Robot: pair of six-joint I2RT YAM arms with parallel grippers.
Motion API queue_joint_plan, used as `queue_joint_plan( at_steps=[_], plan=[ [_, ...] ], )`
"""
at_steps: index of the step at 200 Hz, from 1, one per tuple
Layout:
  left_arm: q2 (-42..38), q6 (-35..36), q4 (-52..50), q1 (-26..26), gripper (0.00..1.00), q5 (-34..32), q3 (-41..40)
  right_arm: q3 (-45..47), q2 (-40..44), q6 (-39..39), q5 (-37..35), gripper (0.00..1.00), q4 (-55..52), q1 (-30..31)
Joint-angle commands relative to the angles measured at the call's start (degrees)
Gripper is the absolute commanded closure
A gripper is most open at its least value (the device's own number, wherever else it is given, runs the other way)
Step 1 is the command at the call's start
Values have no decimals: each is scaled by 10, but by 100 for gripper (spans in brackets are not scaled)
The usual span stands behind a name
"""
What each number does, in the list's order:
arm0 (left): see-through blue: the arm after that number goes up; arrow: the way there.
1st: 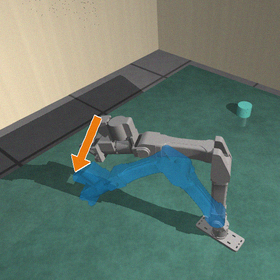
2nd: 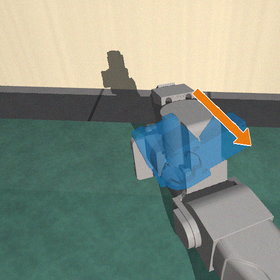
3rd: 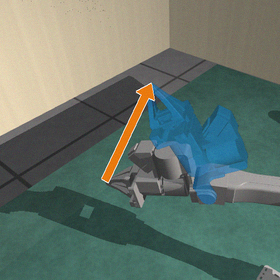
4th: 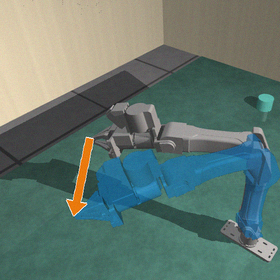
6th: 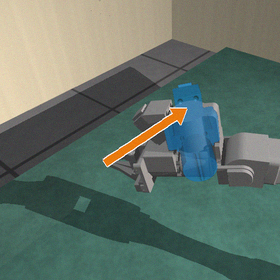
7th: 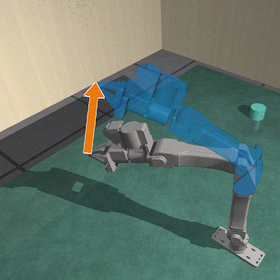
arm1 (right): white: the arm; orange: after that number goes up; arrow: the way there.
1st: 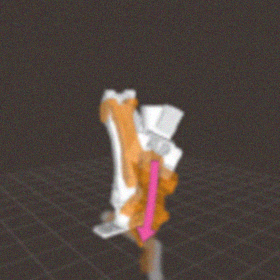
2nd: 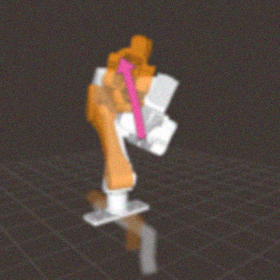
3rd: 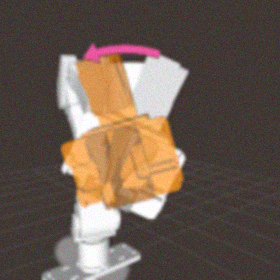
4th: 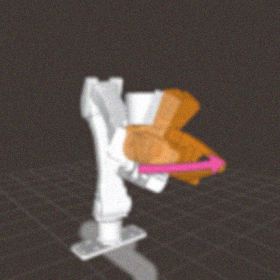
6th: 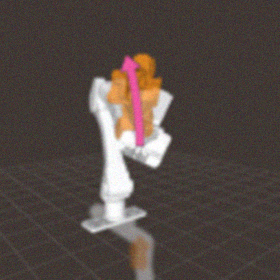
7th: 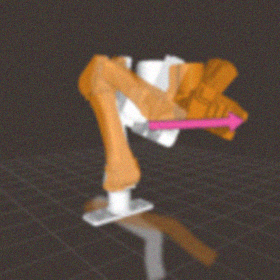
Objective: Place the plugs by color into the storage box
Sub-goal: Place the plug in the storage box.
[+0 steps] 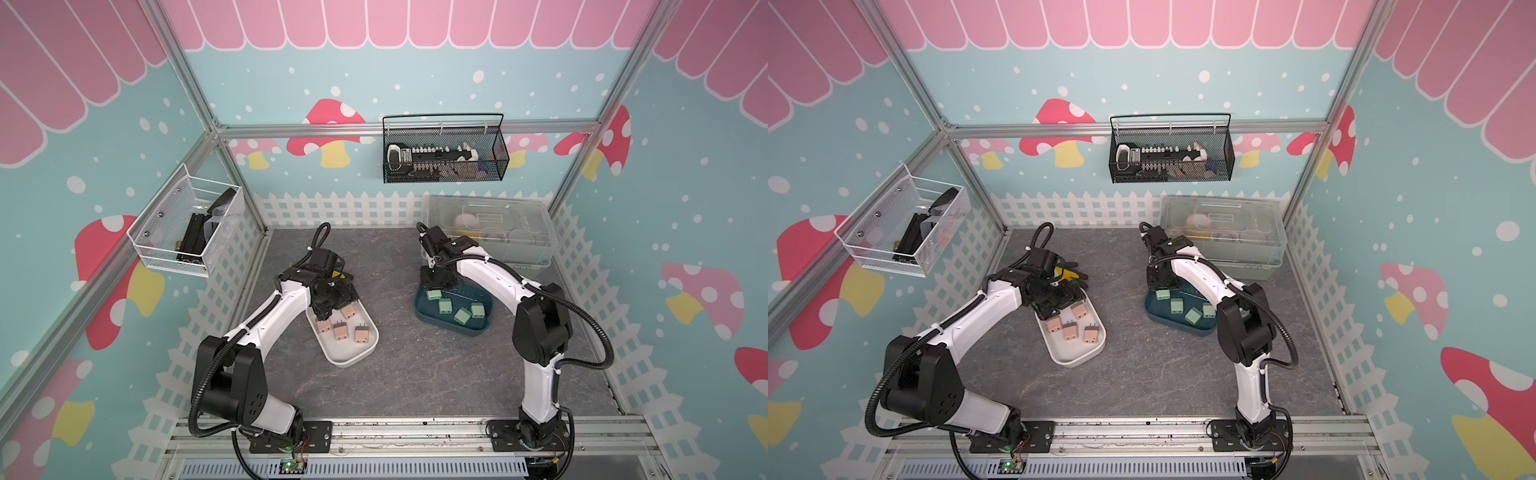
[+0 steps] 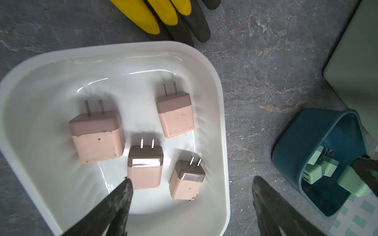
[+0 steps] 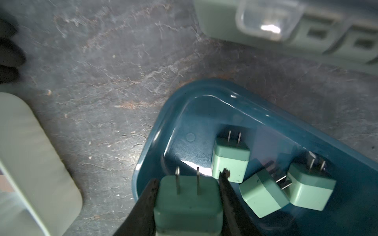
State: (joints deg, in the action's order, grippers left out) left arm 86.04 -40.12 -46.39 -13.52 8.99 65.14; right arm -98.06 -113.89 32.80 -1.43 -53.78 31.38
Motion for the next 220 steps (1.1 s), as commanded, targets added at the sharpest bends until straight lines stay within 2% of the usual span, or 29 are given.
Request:
queue_joint_plan(
  at_steps=[1, 88, 114, 131, 140, 156, 197, 220],
  plan=[
    [-4, -9, 1, 5, 12, -9, 1, 36, 1, -12, 9, 68, 23, 3],
    [-20, -14, -13, 6, 12, -27, -8, 59, -55, -9, 29, 65, 75, 2],
    [-43, -18, -24, 8, 12, -47, -26, 67, -61, -12, 29, 58, 78, 2],
    [-57, -18, -51, 10, 12, -69, -27, 70, -55, -15, 27, 44, 76, 2],
    [-60, -21, -84, 13, 12, -96, -21, 71, -44, -17, 21, 36, 71, 1],
    [-75, -22, -107, 23, 12, -126, -24, 75, -9, -18, 14, 30, 64, 0],
    [-109, 6, -127, 80, 12, -143, -51, 127, 127, -16, 7, 25, 36, -31],
    [-99, 22, -106, 94, 12, -123, -78, 183, 190, -23, 13, 24, 22, -71]
  ],
)
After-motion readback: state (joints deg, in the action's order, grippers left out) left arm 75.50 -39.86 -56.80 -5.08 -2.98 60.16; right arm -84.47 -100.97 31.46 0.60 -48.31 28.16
